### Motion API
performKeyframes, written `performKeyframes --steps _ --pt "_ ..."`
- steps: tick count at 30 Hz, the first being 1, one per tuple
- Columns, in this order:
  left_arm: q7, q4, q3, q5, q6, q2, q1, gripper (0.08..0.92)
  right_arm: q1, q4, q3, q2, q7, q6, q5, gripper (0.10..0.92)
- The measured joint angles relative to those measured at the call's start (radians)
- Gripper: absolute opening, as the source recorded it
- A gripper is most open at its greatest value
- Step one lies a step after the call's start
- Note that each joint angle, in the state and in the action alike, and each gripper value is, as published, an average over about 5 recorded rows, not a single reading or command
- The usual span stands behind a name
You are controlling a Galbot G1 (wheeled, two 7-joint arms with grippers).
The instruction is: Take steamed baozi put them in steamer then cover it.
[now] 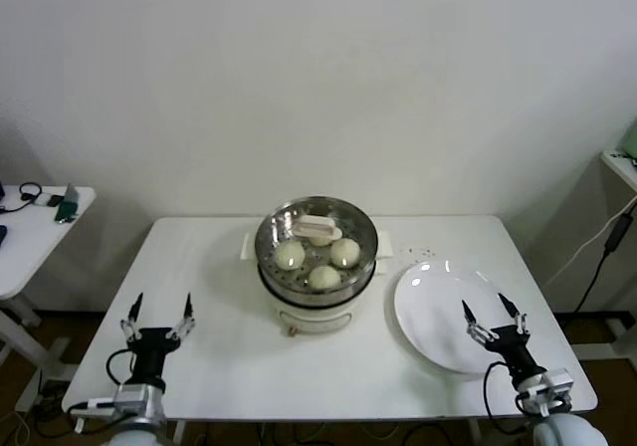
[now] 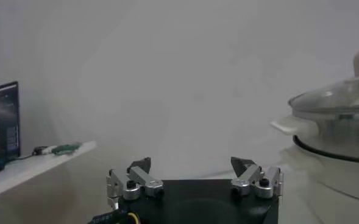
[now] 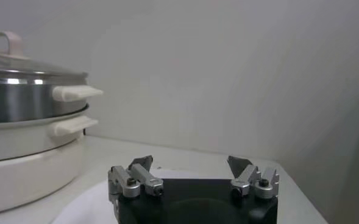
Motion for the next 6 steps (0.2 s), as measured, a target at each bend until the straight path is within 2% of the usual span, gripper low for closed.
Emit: performKeyframes --steps 6 --pt "0.029 0.009 -0.014 -0.024 -0.037 -0.016 0.014 0.823 -0.001 0.006 -0.002 0.003 -0.005 0.002 0.007 0.823"
